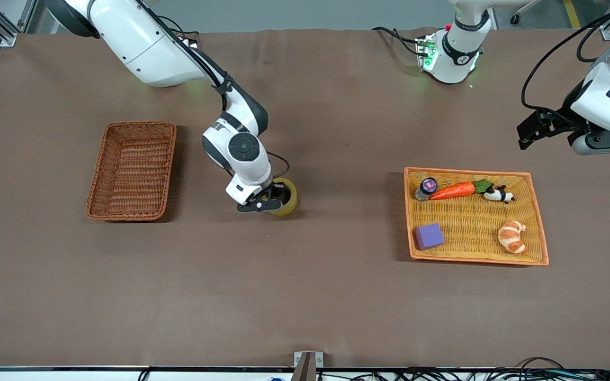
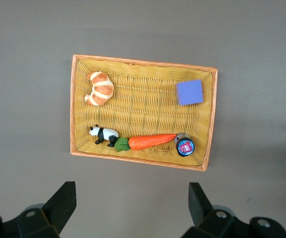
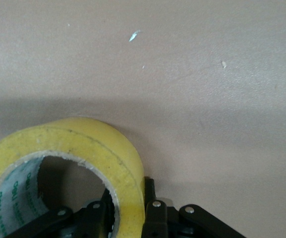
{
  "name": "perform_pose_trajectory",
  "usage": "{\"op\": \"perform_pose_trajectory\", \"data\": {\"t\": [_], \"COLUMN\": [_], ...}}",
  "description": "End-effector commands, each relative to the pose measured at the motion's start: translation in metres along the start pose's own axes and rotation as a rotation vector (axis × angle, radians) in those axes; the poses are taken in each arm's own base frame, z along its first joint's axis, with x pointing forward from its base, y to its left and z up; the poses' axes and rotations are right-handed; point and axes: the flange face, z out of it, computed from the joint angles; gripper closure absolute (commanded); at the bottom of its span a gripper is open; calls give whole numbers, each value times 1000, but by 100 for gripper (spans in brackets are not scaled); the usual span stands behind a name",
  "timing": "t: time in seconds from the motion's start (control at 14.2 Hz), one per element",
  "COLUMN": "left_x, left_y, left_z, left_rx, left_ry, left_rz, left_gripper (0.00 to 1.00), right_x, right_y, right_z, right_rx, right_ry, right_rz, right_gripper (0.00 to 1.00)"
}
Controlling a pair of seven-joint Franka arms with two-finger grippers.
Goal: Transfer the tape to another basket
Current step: 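Lift the tape with the right gripper while the left gripper withdraws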
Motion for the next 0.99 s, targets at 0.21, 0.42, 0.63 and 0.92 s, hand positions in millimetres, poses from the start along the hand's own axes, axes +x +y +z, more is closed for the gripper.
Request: {"op": "perform_pose_trajectory", "data": {"t": [0.21, 0.42, 0.63, 0.92], "left_x": [-6, -7, -7, -8], "left_y": [-1, -4, -7, -6], "left_z": [-6, -9, -9, -12], "left_rx": [-7, -5, -11, -11], "left_ry": [8, 4, -2, 3], "left_rz": [27, 34, 38, 41], "left_gripper": [0, 0, 0, 0], "right_x": [32, 36, 37, 8], "right_y": [48, 103, 215, 321], "right_z": [-90, -177, -234, -224], "right_rx": [-74, -119, -121, -123], "right_ry": [-4, -54, -143, -207], "right_rz": [109, 132, 34, -66], "right_gripper": [100, 100, 100, 99]}}
